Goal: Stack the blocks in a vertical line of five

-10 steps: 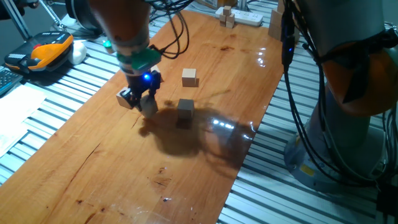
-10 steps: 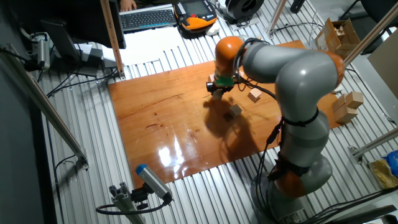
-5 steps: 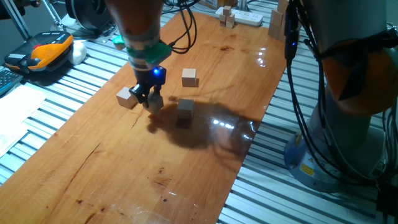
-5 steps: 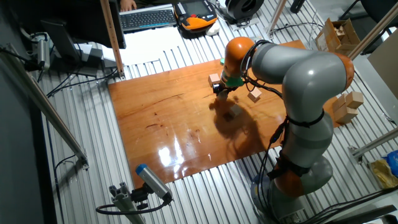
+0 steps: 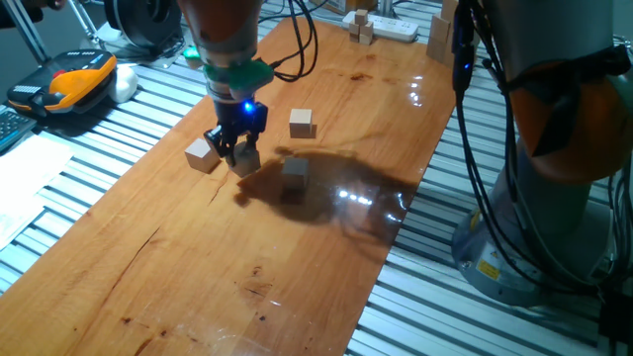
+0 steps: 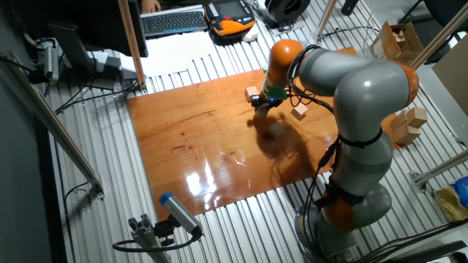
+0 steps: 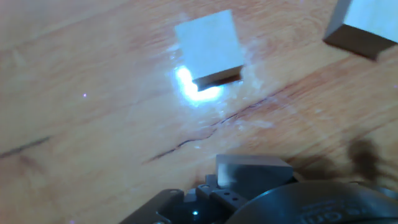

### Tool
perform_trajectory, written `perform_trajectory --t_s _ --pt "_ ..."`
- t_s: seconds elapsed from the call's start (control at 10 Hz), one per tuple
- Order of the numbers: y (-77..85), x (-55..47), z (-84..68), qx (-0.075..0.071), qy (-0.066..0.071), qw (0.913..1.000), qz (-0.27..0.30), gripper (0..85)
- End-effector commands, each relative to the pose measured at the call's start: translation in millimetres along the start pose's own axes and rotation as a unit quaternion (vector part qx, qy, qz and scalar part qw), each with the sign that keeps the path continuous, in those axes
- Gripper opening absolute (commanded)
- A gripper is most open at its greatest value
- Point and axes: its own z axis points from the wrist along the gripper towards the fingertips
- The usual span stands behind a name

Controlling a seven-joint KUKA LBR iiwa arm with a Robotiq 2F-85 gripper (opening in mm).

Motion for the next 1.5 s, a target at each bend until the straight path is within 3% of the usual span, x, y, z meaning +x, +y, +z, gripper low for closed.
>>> perform_trajectory --t_s 0.0,0.3,0.6,1.0,1.3,1.4 --pt "-3.1 -1.5 -2.1 0.007 -0.002 0.9998 -0.017 0.0" --pt "-24.1 -9.5 -13.0 0.006 0.004 0.9973 -0.074 0.0" --pt "-43.2 -13.6 -13.5 0.011 0.002 0.9872 -0.159 0.0" --pt "-70.9 -22.1 -23.8 0.011 0.020 0.9579 -0.286 0.0" --pt "-79.8 -22.8 -26.4 0.006 0.023 0.9223 -0.386 0.0" --pt "-82.9 -21.3 -25.2 -0.003 0.027 0.9223 -0.385 0.0"
